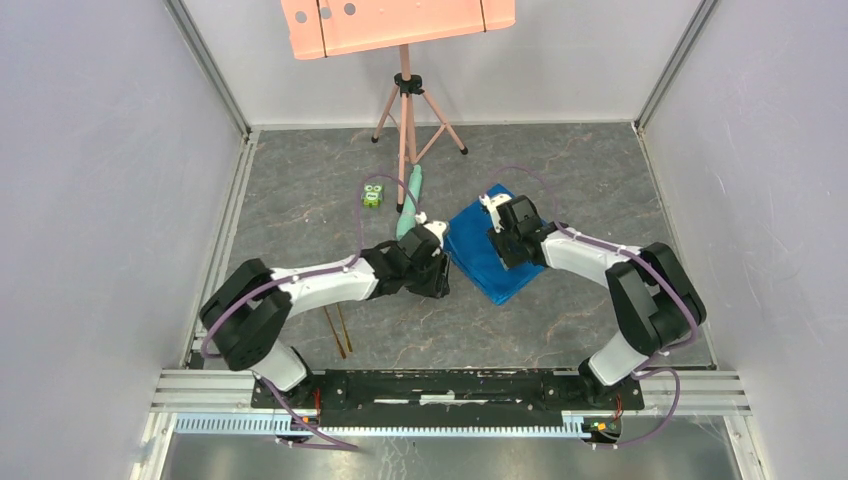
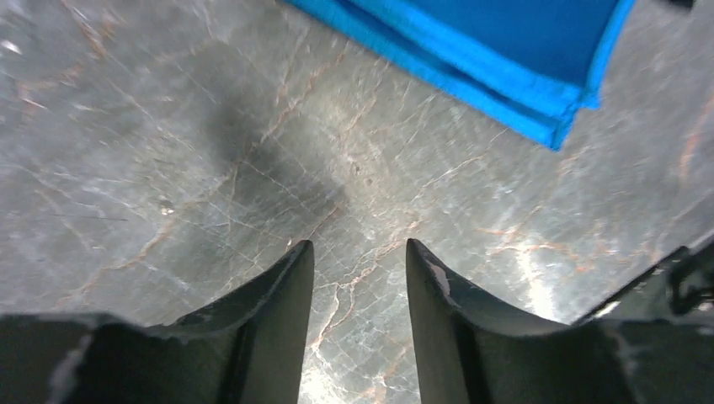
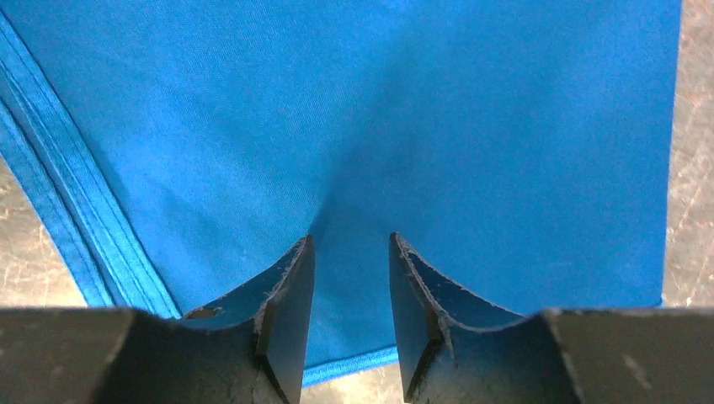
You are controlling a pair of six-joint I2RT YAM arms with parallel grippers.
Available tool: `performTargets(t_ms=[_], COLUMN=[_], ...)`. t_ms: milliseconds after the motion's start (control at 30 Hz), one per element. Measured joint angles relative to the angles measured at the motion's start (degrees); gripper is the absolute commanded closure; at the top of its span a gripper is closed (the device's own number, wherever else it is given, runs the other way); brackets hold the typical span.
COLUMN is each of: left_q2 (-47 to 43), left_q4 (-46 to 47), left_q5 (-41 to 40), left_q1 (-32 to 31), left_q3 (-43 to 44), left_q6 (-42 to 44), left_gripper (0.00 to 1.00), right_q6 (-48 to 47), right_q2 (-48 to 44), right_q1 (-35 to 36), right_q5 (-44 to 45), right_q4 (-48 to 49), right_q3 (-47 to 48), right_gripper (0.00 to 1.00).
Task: Fold the napkin into a case and place the utensils inside
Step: Move the square-folded napkin to the center of the board, then rotate the square-folded napkin at the center of the board.
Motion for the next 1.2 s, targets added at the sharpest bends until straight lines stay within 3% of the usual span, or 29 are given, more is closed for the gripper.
performTargets(t_ms=[167,400,600,800,933,1033,1200], left_q2=[-3.4,-1.6,3.8,10.8,16.4,19.6,20.8], left_q4=[-2.2,-2.1,-2.4,-3.2,-3.3,-3.1,-2.1], left_q5=[0.6,0.5,0.6,0.7,2.1,4.0,5.3], left_q1=[3.3,6.8,7.3,7.6,7.6,7.6,7.5], left_q3=[4.8,15.0,19.5,24.3,27.1,27.3,25.3], left_q6=[0.0,0.0,0.0,0.0,0.0,0.0,0.0], left_gripper=[0.4,0.37,0.36,0.36,0.39,0.42,0.51], right_q6=[4.3,15.9,18.0,17.1,15.3,14.2,12.7], right_q2=[-4.5,-7.5,-8.1,-17.1,-20.9,-20.0,-15.6], right_q1=[0.4,4.5,3.7,1.0,-2.9,-9.9,-16.7], right_q5=[-2.4,-17.0,-17.2,-5.1,-2.5,-3.4,-4.0], right_q4=[-3.6,6.1,6.6,-3.7,-7.1,-7.2,-6.2], right_q3=[0.0,-6.2,-11.4,-14.6,-14.3,-12.5,-9.0], right_gripper=[0.52,0.67,0.78,0.53,0.51,0.51,0.6])
